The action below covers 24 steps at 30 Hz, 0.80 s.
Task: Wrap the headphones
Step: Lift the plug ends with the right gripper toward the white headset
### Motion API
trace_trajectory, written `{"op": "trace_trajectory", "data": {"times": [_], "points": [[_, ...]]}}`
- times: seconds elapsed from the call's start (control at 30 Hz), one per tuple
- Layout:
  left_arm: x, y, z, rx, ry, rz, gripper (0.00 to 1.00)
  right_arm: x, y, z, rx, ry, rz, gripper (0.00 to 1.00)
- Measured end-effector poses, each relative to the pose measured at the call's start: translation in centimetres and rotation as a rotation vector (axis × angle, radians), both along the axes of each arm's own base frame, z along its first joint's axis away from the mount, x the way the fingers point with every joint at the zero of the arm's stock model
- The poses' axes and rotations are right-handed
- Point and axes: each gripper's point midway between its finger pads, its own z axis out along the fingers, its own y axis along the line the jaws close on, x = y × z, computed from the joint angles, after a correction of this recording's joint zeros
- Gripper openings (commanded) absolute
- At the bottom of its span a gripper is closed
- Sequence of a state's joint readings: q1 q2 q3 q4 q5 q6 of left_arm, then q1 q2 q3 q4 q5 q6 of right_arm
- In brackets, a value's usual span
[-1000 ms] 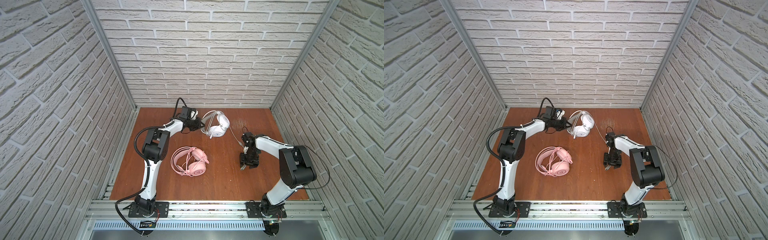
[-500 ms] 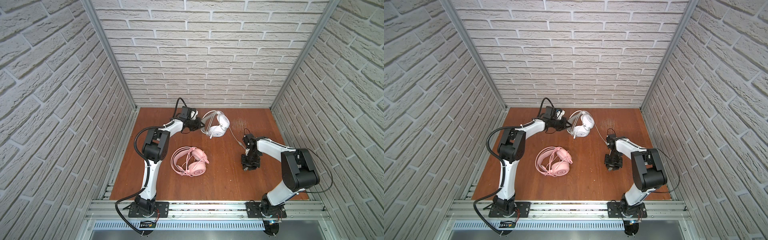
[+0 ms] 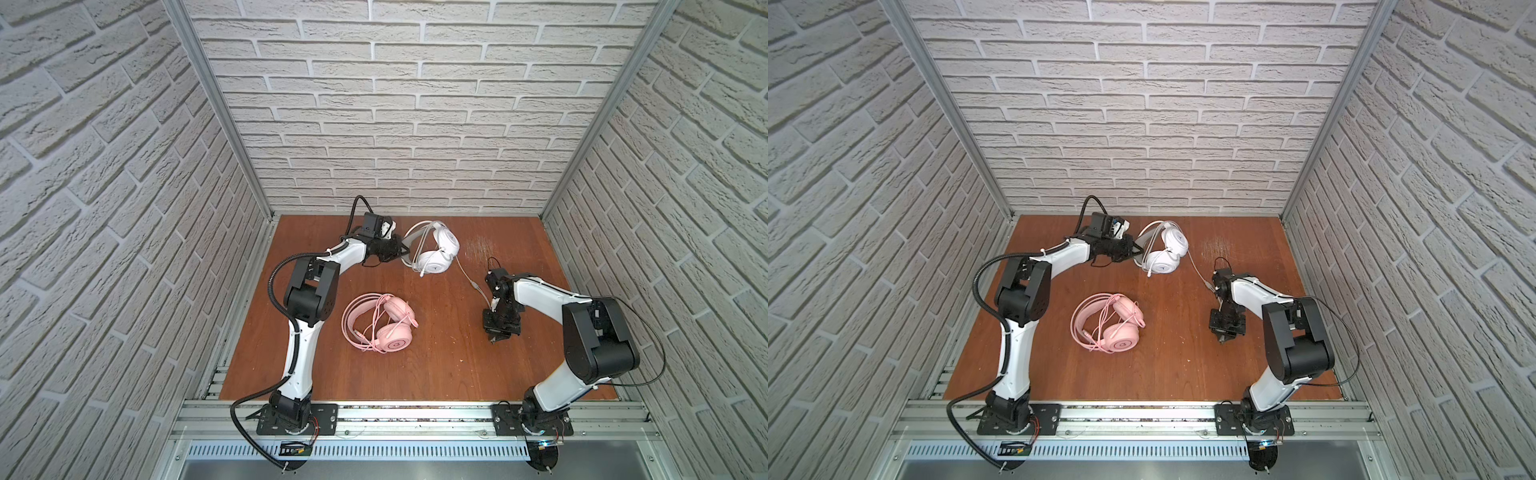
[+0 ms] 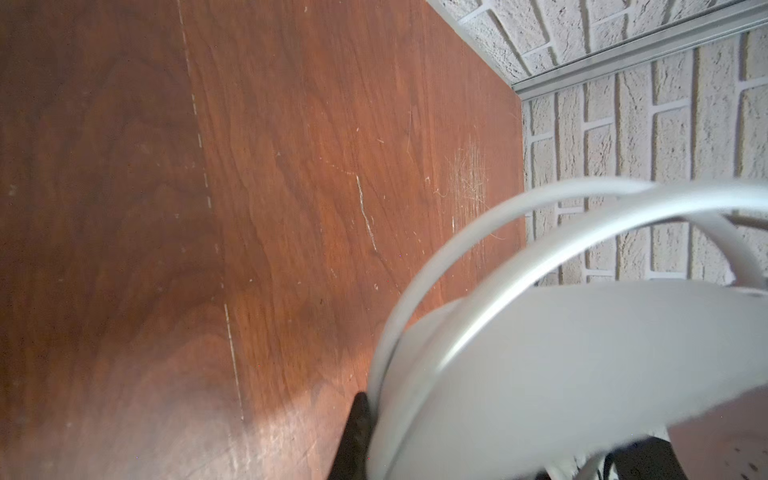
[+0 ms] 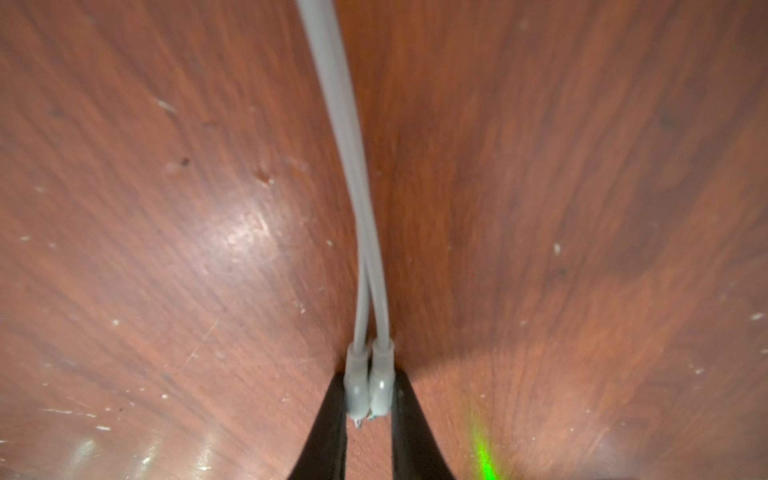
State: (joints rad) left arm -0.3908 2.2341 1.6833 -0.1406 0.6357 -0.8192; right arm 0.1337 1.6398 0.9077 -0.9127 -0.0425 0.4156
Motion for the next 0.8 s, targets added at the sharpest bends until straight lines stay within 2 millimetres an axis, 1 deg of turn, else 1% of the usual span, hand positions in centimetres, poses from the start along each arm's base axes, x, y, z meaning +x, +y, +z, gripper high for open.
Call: {"op": "trace_trajectory", "data": {"times": [0.13,0.2,0.4,0.57,0.8], "points": [[0.1,0.1,0.1,0.0,0.017,0.016,0.0,0.3,0.7,0.2,0.012,-0.02,0.076,0.06],[0.3,0.1,0.3,-0.005,0.024,0.03,0.0,0.6,1.2,0.7,0.02,-0.043,0.122,0.06],[1.0,0.4,0.5,-0.012,0.061,0.104,0.0,1.9,2.6,3.7,0.049,-0.164,0.221,0.06],[1.8,1.0,0.7,-0.002,0.078,0.167,0.0,1.5,3.9,4.9,0.077,-0.201,0.279,0.06],[3.4,2.0,2.5,0.043,0.045,0.234,0.0,0.7,6.4,6.5,0.141,-0.234,0.377,0.06]]}}
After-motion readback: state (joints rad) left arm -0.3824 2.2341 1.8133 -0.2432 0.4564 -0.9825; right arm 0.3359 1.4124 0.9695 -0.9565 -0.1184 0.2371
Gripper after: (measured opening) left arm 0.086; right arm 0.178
